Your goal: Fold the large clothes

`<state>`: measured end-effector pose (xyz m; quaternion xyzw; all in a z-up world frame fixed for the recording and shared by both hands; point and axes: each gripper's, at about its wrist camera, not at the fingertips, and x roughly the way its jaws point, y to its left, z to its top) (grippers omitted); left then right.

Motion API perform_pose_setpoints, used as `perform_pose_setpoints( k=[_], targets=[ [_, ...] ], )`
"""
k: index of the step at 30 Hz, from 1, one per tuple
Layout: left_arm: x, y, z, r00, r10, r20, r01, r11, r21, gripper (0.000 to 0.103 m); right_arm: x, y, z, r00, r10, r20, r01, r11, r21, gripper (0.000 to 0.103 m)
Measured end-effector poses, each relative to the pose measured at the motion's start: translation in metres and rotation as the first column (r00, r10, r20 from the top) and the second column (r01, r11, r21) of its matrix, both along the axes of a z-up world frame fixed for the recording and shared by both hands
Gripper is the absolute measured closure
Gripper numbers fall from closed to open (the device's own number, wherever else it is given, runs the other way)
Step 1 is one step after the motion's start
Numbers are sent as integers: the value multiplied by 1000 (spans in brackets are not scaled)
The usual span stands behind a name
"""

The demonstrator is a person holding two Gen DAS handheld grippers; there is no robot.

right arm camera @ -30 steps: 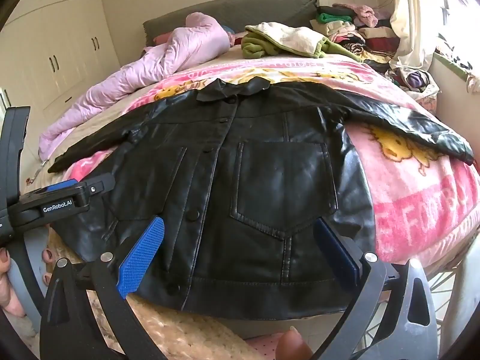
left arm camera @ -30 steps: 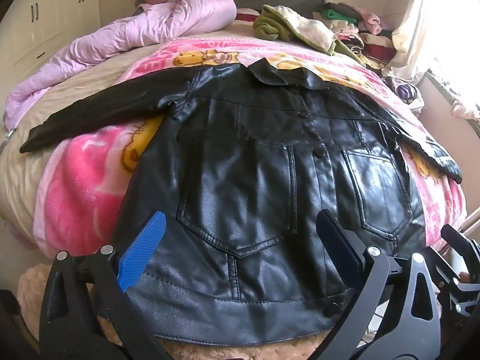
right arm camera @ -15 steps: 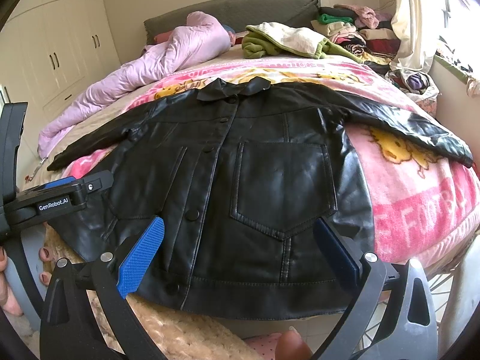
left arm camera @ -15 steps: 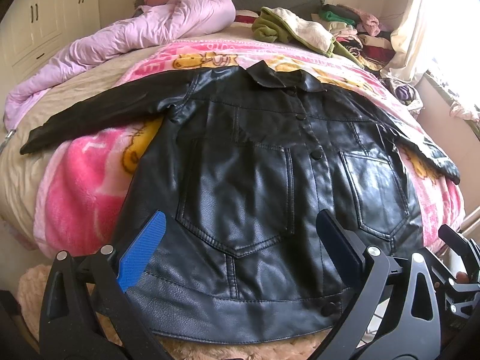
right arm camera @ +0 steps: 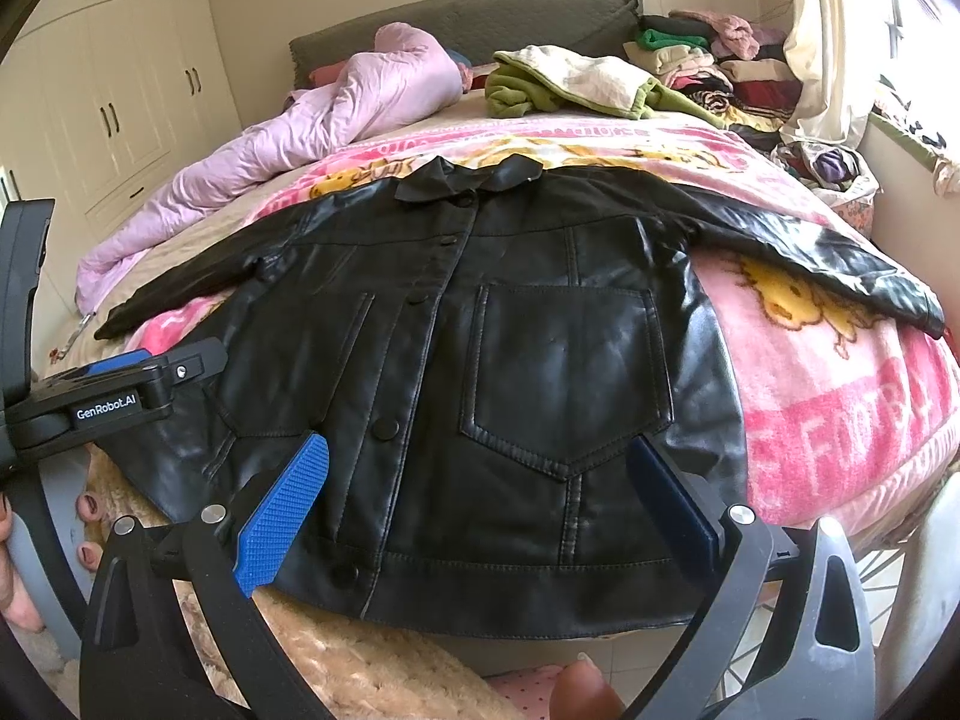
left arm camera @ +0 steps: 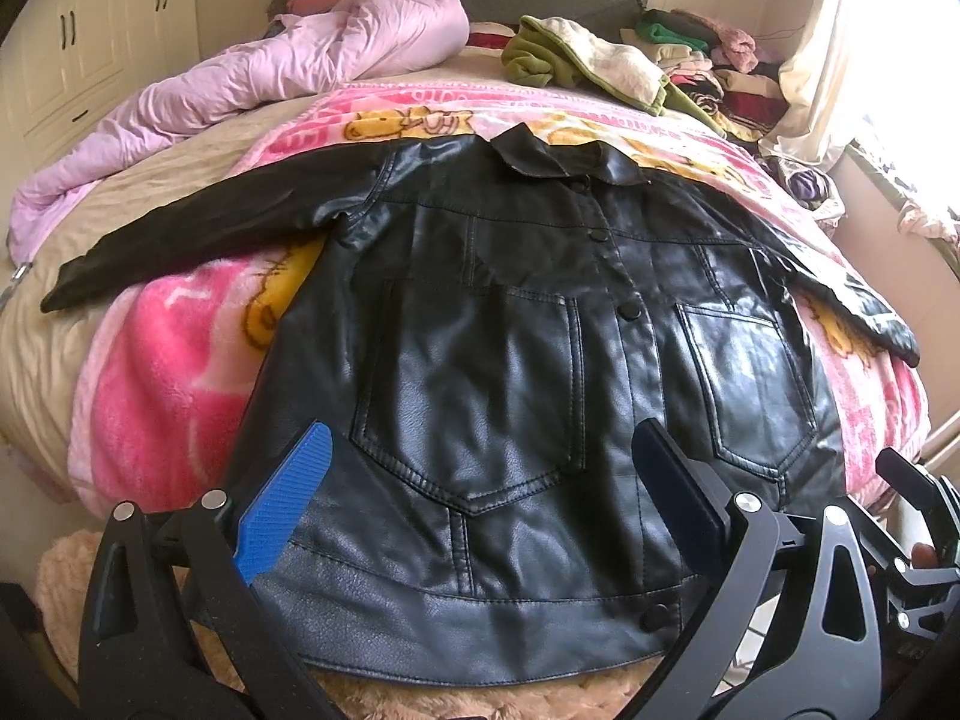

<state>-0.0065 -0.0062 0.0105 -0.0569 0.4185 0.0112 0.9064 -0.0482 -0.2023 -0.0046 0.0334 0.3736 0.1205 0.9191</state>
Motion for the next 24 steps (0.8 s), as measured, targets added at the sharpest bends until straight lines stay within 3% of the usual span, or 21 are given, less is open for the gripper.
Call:
perform_pose_setpoints(
  k=[24],
  targets=[
    [0,-3,8,1000,-9,13,9,1000,8,9,2,4,3,1000,12,4,-12,1000,19,4]
  ],
)
